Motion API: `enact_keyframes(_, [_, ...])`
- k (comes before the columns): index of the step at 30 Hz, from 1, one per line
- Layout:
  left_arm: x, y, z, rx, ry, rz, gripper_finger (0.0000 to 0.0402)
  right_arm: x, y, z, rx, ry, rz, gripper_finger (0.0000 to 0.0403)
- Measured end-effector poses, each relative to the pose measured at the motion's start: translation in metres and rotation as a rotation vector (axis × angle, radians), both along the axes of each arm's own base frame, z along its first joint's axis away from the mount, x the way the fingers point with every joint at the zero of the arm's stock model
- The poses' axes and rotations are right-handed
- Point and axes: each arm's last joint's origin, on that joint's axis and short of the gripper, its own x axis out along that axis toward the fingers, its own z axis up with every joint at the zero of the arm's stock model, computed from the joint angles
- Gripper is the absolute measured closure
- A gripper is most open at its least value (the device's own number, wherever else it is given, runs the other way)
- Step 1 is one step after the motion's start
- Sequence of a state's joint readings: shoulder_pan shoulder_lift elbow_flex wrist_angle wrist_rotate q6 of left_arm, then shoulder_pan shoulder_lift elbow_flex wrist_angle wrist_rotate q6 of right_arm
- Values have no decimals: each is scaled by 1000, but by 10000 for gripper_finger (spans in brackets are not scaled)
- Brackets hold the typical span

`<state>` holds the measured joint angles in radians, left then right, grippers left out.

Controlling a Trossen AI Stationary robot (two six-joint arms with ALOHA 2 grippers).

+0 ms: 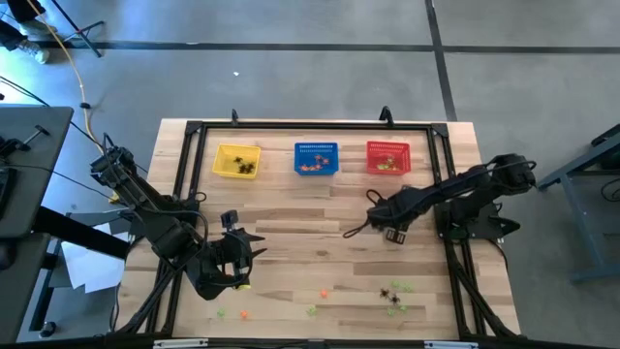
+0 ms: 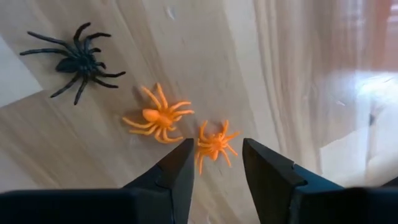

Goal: Sort Halloween decoration
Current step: Put the orange spider toy into the blue basket

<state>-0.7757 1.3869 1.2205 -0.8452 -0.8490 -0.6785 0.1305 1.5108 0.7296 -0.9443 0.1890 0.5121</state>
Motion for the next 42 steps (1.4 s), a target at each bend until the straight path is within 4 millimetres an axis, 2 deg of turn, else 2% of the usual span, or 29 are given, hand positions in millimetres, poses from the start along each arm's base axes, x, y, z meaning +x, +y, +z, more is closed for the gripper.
enact_keyframes(11, [0,0,0,3,3,0,300,5,-7,-1,71,-32,-40,327])
enact_keyframes(16, [-1,-1,0,2,3,-4,300,6,-10,-2,71,-50,-51,329])
enact_keyframes(24, [-1,-1,-1,-16,12,-8,300,-10,-11,-20,62,-58,-104,329])
enact_keyframes(29, [-1,-1,-1,-13,10,-6,300,-8,-11,-20,51,-68,-90,332])
enact_keyframes(35, [-1,-1,0,-9,6,-3,300,-5,-12,-17,71,-76,-88,393])
enact_keyframes(42, [-1,0,-1,-6,8,-3,300,-7,-13,-14,74,-74,-169,400])
